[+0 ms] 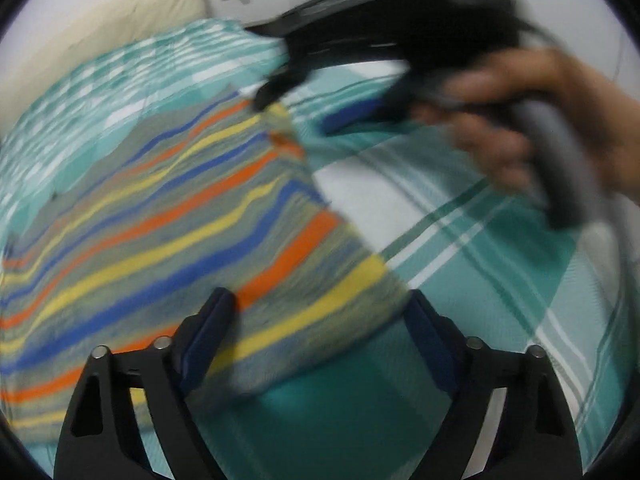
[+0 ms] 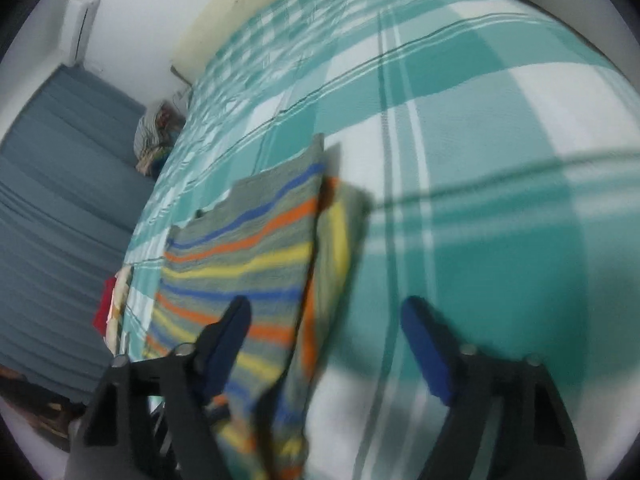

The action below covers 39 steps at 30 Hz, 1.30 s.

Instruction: Fold small clothes

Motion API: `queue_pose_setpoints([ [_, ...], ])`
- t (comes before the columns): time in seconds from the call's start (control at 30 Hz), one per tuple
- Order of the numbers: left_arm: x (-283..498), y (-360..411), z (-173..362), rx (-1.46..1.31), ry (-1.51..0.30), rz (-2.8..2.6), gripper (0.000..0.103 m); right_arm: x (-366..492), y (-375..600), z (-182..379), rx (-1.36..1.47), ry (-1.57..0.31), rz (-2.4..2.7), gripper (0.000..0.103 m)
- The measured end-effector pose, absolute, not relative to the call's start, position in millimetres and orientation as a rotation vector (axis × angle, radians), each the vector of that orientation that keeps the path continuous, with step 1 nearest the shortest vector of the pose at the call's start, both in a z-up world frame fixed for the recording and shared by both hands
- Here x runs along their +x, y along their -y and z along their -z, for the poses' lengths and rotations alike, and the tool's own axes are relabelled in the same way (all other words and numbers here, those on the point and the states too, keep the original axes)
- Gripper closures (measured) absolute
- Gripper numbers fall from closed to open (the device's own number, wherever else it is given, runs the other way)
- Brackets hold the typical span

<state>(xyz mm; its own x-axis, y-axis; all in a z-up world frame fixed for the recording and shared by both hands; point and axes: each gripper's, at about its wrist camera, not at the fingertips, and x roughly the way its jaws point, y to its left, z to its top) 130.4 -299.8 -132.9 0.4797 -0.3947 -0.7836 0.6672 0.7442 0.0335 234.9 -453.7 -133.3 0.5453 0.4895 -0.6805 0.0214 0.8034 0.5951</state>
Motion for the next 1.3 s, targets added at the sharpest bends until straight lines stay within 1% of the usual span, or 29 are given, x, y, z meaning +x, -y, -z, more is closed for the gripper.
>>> queue_pose_setpoints([
  [0.03,127.3,298.7,132.0,0.371,-0.837,0.683,0.027,245.5,453.0,134.2,0.599,-0.965,-0.317,0.032],
  [0.07,124.9,302.1,132.8,0.392,-0.824,0.7,0.037,258.6,450.5,134.7,0.615,-0.967,-0.354,0.033],
  [0.1,123.5,304.6,133.6,0.41,-0.812,0.704,0.057,267.0,449.0,134.4,0.624,-0.97,-0.375,0.035],
  [0.13,123.8,304.6,133.3,0.408,-0.81,0.703,0.072,280.9,444.7,135.1,0.628,-0.981,-0.389,0.043],
  [0.17,126.8,302.8,133.0,0.392,-0.816,0.688,0.092,287.4,438.7,136.3,0.615,-0.998,-0.384,0.065],
  [0.2,131.4,295.8,131.0,0.345,-0.828,0.681,0.093,296.3,428.9,136.3,0.558,-1.033,-0.364,0.082],
  [0.23,135.7,283.3,126.5,0.265,-0.843,0.696,0.093,299.4,423.2,134.3,0.506,-1.051,-0.342,0.091],
  [0.27,138.2,267.0,119.7,0.198,-0.842,0.69,0.094,299.0,417.5,127.9,0.462,-1.049,-0.33,0.091],
  [0.43,140.9,172.1,81.2,-0.029,-0.826,0.632,0.094,287.1,387.7,75.9,0.393,-0.949,-0.357,0.091],
  [0.6,145.0,66.9,60.7,-0.172,-0.87,0.499,0.094,303.9,295.8,41.9,0.312,-0.925,-0.434,0.091],
  [0.7,143.4,19.3,64.7,-0.205,-0.895,0.42,0.094,312.3,234.3,43.0,0.264,-0.929,-0.497,0.091],
  [0.83,144.2,-28.7,87.8,-0.26,-0.912,0.307,0.094,337.1,144.7,58.4,0.178,-0.966,-0.521,0.091],
  [0.87,144.4,-39.1,95.1,-0.27,-0.912,0.277,0.092,343.1,126.5,64.8,0.156,-0.979,-0.516,0.091],
  [0.9,144.5,-42.5,102.7,-0.264,-0.912,0.251,0.084,345.9,114.5,71.0,0.146,-0.984,-0.512,0.091],
  [0.93,144.0,-49.7,110.5,-0.244,-0.922,0.206,0.078,350.5,100.5,79.0,0.148,-0.981,-0.516,0.088],
  [1.0,148.6,-66.6,116.7,-0.252,-0.935,0.151,0.048,358.2,84.3,90.9,0.194,-0.975,-0.535,0.075],
  [1.03,151.5,-67.7,115.2,-0.276,-0.934,0.148,0.045,357.6,82.1,94.8,0.232,-0.975,-0.545,0.061],
  [1.07,151.7,-72.3,111.4,-0.314,-0.93,0.163,0.043,355.8,83.2,95.5,0.264,-0.966,-0.553,0.059],
  [1.1,152.7,-73.5,108.5,-0.335,-0.928,0.183,0.041,352.0,86.8,92.4,0.273,-0.949,-0.556,0.059],
  [1.17,156.8,-71.9,103.1,-0.346,-0.919,0.221,0.033,340.2,96.2,80.6,0.243,-0.914,-0.542,0.059],
  [1.3,179.3,-61.2,112.0,-0.248,-0.925,0.164,0.033,295.6,118.3,63.5,0.116,-0.921,-0.533,0.059],
])
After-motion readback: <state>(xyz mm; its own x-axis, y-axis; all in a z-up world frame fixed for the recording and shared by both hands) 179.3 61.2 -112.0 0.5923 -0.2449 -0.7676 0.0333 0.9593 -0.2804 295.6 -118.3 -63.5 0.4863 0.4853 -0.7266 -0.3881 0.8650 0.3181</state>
